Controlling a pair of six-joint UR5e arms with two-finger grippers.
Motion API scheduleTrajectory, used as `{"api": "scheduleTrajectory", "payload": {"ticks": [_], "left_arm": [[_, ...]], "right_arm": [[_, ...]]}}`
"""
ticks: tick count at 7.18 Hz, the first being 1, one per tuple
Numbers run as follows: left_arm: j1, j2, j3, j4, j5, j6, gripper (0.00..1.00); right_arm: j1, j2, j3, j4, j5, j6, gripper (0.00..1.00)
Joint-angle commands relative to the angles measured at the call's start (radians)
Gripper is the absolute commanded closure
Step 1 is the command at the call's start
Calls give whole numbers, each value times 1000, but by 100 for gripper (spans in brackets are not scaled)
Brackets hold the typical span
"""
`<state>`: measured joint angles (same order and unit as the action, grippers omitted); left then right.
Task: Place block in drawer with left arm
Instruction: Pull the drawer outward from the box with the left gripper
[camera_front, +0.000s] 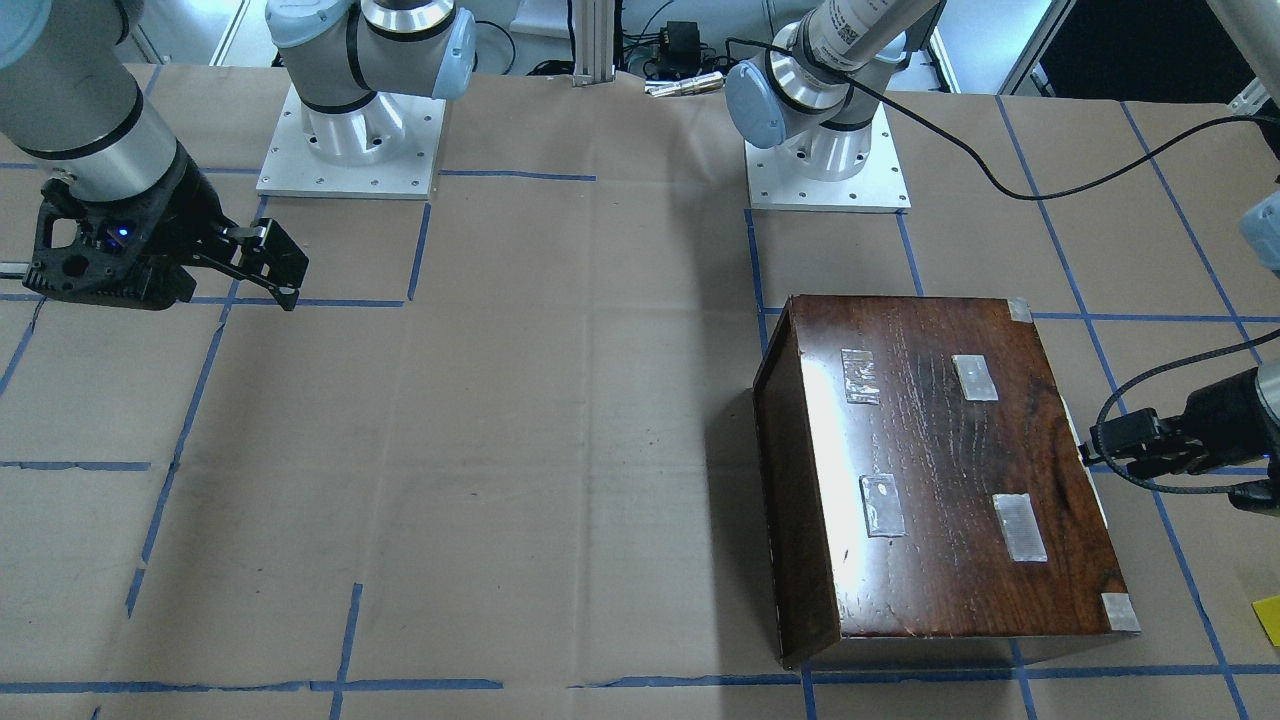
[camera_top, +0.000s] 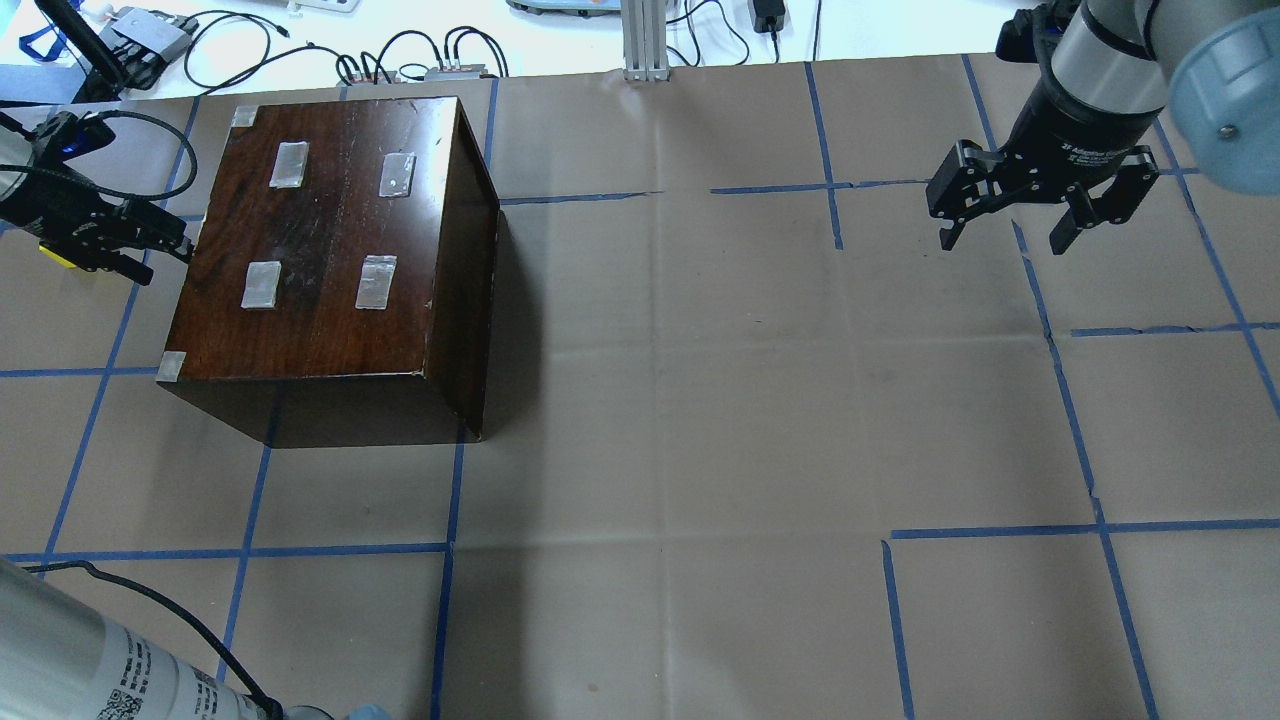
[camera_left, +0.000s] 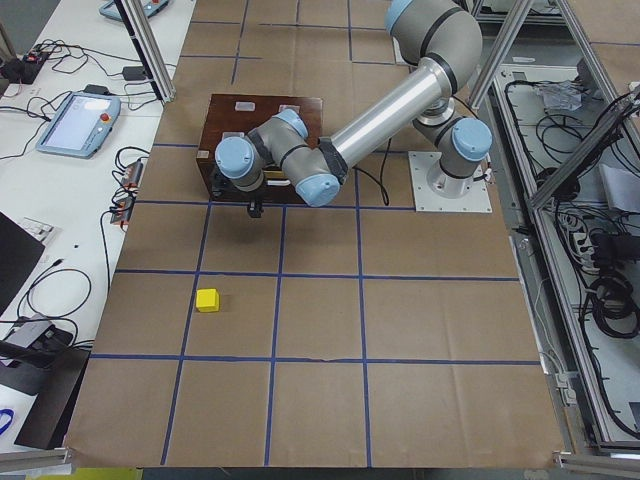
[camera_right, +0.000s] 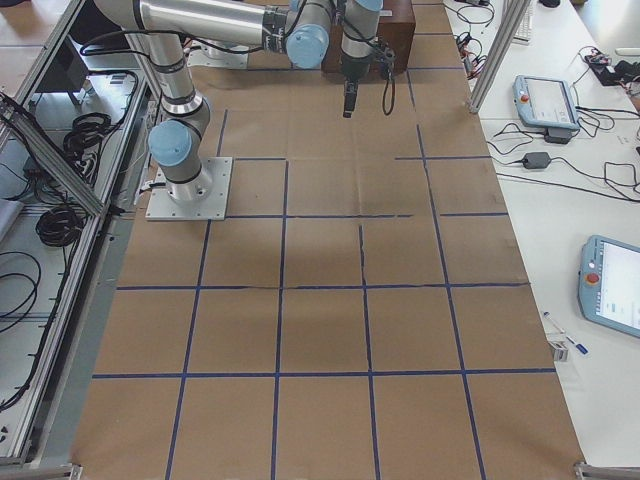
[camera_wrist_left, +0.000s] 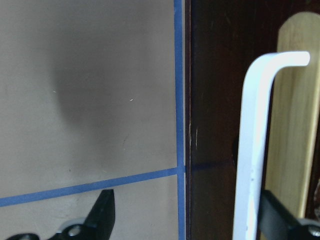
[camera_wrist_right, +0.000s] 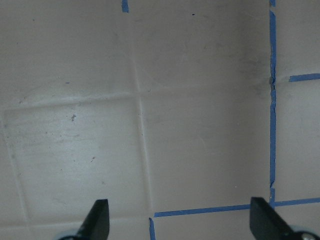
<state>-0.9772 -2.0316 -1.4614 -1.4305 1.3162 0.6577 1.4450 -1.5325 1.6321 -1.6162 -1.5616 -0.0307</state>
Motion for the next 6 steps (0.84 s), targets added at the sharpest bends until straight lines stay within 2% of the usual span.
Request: {"api": "scheduleTrajectory", "payload": {"ticks": [1, 4, 6], "left_arm": [[0, -2, -5, 25, 3, -1, 2], [2, -1, 3, 28, 8, -1, 2], [2, -2, 4, 48, 56, -1, 2]], "right_arm": [[0, 0, 0, -1, 0, 0, 0], [0, 0, 0, -1, 0, 0, 0], [0, 0, 0, 1, 0, 0, 0]]}}
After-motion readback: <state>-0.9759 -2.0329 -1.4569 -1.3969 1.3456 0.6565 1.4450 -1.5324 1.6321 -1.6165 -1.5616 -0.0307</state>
